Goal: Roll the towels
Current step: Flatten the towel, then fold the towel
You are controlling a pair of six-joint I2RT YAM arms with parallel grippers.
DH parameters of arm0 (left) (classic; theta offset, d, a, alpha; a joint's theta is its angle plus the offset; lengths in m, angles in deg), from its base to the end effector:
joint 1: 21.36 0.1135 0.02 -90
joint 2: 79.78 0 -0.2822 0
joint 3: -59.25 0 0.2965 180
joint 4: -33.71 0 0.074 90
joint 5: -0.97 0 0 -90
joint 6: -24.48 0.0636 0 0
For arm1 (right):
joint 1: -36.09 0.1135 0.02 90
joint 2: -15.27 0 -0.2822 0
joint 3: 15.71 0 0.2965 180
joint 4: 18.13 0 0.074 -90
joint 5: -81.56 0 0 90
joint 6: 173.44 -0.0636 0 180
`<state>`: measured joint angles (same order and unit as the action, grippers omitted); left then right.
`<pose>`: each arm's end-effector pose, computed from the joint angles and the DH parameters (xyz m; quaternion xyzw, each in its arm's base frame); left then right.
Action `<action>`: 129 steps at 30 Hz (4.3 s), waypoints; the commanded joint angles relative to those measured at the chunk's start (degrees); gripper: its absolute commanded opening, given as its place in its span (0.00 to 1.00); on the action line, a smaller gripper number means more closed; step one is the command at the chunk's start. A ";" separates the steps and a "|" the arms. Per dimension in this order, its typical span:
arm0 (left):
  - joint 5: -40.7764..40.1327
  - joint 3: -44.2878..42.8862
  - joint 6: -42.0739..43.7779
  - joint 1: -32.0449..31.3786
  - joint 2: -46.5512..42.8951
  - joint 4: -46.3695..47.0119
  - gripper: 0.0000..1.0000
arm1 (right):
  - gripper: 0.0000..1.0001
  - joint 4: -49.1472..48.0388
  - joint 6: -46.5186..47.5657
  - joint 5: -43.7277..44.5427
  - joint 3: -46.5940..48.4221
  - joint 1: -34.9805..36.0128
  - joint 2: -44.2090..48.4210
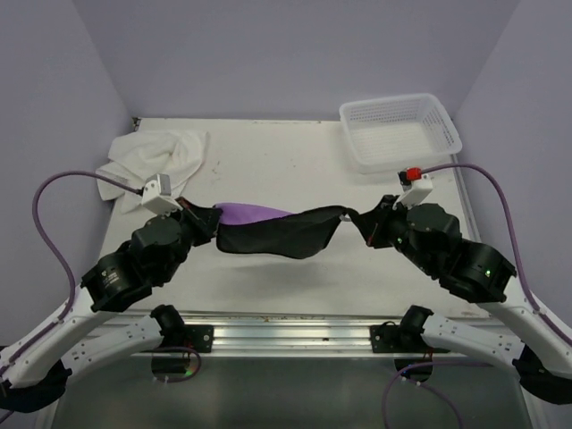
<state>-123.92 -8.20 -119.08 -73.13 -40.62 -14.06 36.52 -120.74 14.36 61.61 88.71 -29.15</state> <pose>0.1407 -0.1198 0.3902 -0.1852 0.7762 -0.2894 0.5286 0.1353 0.1365 0.4229 0.0017 0.8190 0.2728 0.5048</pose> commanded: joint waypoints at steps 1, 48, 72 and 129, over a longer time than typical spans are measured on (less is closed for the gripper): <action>-2.90 -1.28 -3.47 -0.09 -1.88 -6.00 0.00 | 0.00 7.19 0.39 1.72 4.74 0.29 0.65; 15.96 16.22 5.83 15.80 23.32 38.00 0.00 | 0.00 -12.12 9.26 19.03 -12.73 -3.92 -16.82; 45.17 23.86 3.90 32.25 33.45 50.16 0.00 | 0.00 -17.41 9.62 -0.13 -23.45 -9.12 -18.07; 43.07 38.54 6.36 34.98 18.94 40.93 0.00 | 0.00 -10.99 6.63 -16.92 -32.69 -4.02 -11.74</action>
<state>-79.99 31.12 -114.59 -38.66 -20.88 27.25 25.46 -113.60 -2.03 28.80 84.09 -40.28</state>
